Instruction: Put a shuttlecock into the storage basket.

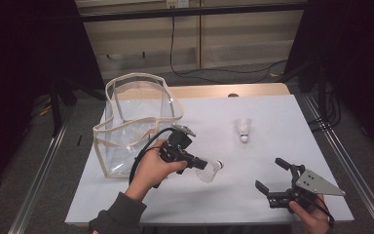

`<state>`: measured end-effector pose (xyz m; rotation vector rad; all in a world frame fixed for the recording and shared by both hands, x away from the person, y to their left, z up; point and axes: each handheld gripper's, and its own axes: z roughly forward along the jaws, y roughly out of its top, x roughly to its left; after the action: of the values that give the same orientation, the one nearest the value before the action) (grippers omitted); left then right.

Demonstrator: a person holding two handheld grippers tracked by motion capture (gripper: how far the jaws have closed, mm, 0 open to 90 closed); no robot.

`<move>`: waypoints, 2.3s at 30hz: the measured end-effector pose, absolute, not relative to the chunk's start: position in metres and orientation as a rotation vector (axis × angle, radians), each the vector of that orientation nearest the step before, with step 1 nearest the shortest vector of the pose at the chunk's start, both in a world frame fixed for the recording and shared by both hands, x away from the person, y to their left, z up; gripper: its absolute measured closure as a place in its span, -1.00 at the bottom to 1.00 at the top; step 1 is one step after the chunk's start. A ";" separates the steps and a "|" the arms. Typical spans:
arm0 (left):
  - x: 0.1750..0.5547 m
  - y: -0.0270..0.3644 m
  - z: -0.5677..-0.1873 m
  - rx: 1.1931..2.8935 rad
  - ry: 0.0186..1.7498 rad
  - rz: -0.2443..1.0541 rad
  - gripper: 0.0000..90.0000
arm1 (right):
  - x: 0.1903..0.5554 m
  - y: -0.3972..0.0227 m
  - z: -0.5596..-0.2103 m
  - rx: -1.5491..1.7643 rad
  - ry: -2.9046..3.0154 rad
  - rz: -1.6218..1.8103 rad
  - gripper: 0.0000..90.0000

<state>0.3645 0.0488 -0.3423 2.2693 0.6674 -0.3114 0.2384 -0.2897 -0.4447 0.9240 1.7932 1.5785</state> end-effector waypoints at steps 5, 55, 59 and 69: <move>0.365 0.051 -0.339 2.275 0.678 -0.304 1.00 | 0.239 -0.289 -0.445 0.920 1.798 1.578 -1.00; 0.384 0.059 -0.298 2.268 0.735 -0.281 1.00 | 0.240 -0.290 -0.445 0.923 1.796 1.573 -1.00; 0.386 0.060 -0.296 2.268 0.745 -0.274 1.00 | 0.240 -0.291 -0.445 0.924 1.792 1.570 -1.00; 0.390 0.063 -0.291 2.252 0.759 -0.265 1.00 | 0.240 -0.291 -0.445 0.921 1.792 1.571 -1.00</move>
<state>0.3896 0.0626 -0.2906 2.2522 0.7593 -0.2649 0.2397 -0.2907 -0.4449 0.9213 1.7924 1.5708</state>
